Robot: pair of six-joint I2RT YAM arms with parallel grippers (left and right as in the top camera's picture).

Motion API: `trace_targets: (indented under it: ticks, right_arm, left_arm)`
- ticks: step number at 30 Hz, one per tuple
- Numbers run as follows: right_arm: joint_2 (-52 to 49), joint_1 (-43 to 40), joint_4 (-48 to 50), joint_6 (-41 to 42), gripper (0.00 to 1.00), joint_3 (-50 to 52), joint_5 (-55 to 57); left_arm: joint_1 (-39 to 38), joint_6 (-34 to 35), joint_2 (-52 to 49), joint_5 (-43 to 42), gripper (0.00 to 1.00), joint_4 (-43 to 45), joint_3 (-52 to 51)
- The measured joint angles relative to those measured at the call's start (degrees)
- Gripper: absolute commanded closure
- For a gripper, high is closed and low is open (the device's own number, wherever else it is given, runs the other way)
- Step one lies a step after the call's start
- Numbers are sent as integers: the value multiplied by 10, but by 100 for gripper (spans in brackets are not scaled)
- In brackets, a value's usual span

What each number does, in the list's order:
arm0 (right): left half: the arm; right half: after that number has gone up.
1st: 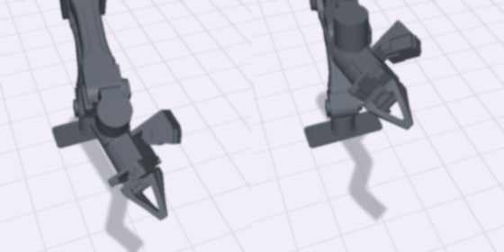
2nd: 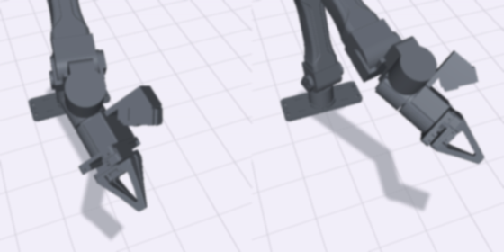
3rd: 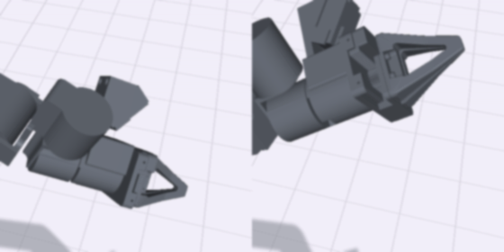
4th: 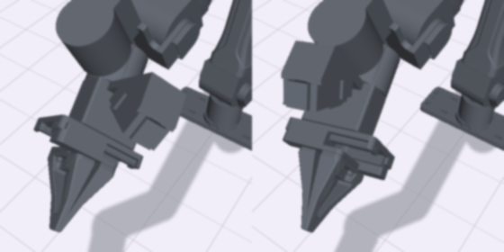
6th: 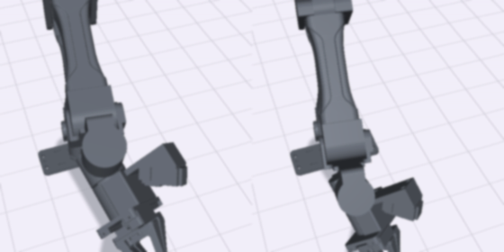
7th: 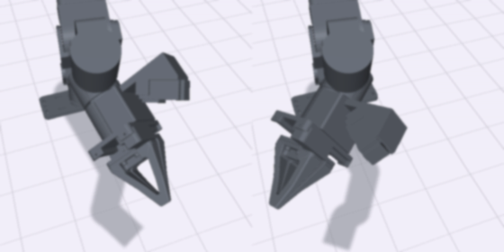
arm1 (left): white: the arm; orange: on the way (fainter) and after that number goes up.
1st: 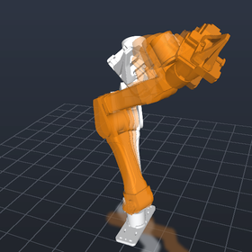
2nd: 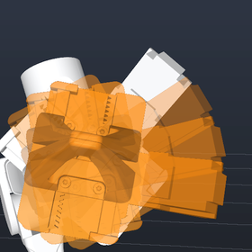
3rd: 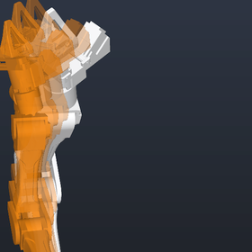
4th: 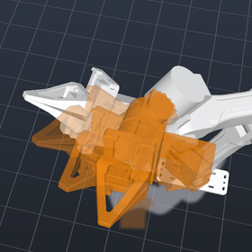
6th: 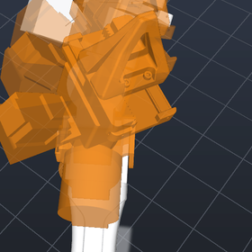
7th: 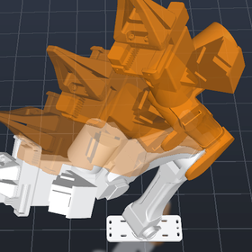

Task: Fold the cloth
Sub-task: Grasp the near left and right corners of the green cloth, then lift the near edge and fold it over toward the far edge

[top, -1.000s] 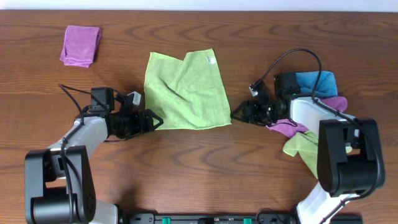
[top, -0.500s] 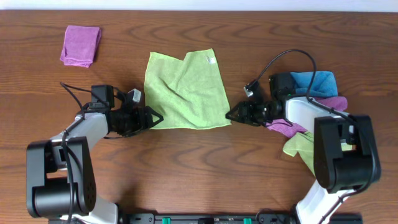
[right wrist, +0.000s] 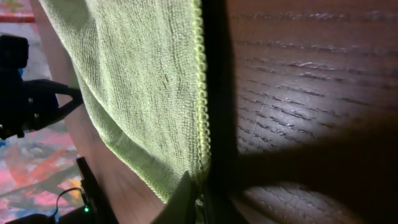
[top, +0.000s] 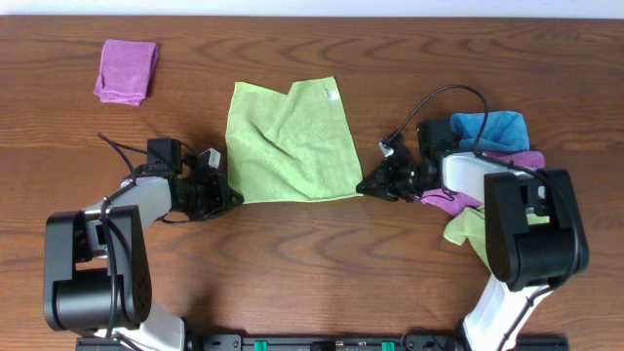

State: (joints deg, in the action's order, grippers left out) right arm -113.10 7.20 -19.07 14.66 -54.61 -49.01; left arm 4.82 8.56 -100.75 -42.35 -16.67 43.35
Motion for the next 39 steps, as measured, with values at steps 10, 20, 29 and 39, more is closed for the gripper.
trace_targets:
  ticks: [10,20,29,39]
  right_arm:
    - [0,0,-123,-10,99,-114,-20]
    - [47,4,-235,-34,98,-152,0]
    - [184,43,-292,-36,98,-152,82]
    - [195,53,-178,-6,98,-154,155]
  left_arm:
    - [0,17,3,-16,94,-36,27]
    - [0,39,144,-21,94,-78,62]
    - [0,50,244,-7,94,-172,62]
    - [-2,84,272,78,94,-104,62]
